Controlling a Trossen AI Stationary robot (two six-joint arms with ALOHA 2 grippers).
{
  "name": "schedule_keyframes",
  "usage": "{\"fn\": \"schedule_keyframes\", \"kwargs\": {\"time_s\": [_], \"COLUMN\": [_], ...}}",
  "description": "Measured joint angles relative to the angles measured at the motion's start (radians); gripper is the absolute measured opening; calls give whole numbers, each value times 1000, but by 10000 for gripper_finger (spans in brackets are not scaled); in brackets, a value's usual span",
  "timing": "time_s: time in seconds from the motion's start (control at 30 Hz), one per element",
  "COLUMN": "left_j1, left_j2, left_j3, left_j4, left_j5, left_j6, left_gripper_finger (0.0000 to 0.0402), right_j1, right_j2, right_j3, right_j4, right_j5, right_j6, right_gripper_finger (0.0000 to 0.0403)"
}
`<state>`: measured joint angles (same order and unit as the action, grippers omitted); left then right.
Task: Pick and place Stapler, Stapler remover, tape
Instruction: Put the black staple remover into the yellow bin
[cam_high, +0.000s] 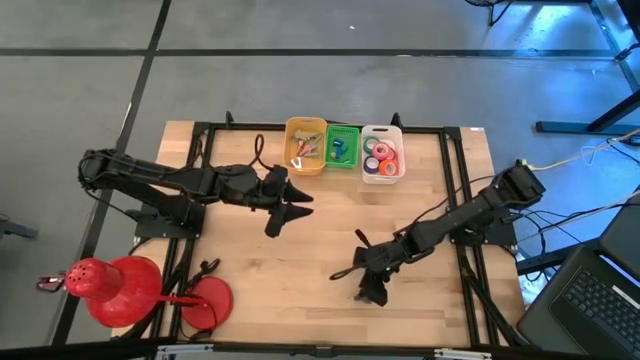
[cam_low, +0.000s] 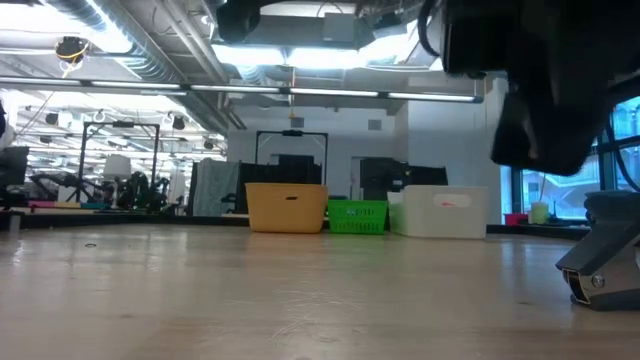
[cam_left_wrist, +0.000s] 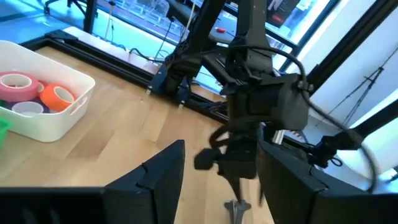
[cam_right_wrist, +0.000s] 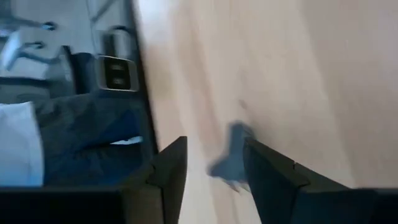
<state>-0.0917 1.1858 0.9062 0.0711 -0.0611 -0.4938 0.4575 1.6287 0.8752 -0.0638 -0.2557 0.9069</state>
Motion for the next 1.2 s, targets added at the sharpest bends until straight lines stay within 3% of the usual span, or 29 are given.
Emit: {"fn": "schedule_keyframes", "kwargs": {"time_s": [0.23,0.5,1.0,1.2], "left_j1": [0,2,2,2], "left_j2": [0,0,0,0], "left_j3": [0,0,0,0], "left_j4": [-1,-4,-1,-8], "left_j5": [7,6,8,8], "left_j6": [-1,-21,-59,-61], "left_gripper_finger": [188,188,188,188], "right_j1": [-24,-8,-1,-1], "right_j2": [0,24,95,95], "right_j3": [-1,-1,0,0], "right_j4": [-117,-130,-19,-30], "right_j5": [-23,-46,-107,-119], "right_j6": [85,99,122,140], "right_gripper_finger": [128,122,121,68]}}
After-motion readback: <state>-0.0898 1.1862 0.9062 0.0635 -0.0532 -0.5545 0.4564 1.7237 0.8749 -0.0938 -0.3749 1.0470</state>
